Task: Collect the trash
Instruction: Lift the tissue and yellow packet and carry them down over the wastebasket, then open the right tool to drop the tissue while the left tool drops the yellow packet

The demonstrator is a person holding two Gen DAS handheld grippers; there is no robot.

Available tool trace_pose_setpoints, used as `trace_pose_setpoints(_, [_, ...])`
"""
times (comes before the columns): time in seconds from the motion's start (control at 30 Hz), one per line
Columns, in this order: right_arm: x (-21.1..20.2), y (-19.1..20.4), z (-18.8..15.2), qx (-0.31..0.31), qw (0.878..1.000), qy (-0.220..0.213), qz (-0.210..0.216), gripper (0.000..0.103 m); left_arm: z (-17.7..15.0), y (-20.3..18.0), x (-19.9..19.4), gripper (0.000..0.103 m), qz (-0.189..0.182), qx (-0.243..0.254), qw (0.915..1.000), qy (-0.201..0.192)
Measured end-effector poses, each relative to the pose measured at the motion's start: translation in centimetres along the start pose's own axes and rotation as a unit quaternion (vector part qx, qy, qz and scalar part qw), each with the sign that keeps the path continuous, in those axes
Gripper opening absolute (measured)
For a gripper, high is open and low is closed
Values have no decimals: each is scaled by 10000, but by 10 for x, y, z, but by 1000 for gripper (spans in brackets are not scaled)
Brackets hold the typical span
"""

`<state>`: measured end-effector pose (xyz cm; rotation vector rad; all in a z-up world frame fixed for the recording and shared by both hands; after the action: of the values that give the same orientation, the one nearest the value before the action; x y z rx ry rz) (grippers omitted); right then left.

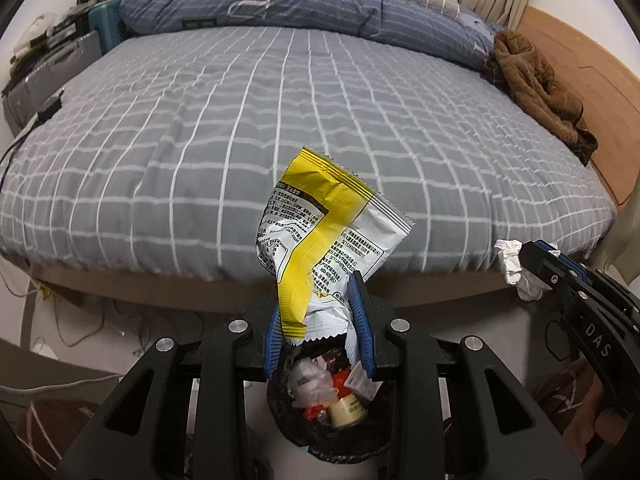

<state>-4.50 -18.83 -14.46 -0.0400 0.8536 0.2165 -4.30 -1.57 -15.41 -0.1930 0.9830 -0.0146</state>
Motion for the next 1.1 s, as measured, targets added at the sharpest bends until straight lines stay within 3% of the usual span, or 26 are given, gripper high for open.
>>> trace_pose_setpoints(0.53, [46,22,-77,194,9950,967,123,14,-62,42,47,30,259,-156,9977,610])
trace_pose_setpoints(0.87, [83,44,-102,-5,9894,1445,176,15,-88,56,73,30,504,-12,9950,867])
trace_pose_setpoints(1.03, [88,53,-99,-163,9896,1422,135,25,-92,66,73,30,525,-40,9948,868])
trace_pose_setpoints(1.1, [89,56,-99,-237,9894,1427,94,35,-91,69,72,30,515,-61,9949,865])
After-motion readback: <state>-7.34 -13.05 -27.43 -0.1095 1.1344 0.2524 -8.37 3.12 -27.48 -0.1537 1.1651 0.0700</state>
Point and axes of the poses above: each gripper's, at about its wrist camera, not at the fingertips, and x roughly the way its jaws point, y to its left, z to its top, the point moved 8 cm from there along x, roughly the way its jaws point, and after that the axes turned 7 degrees about -x, right-handed, at the moved point
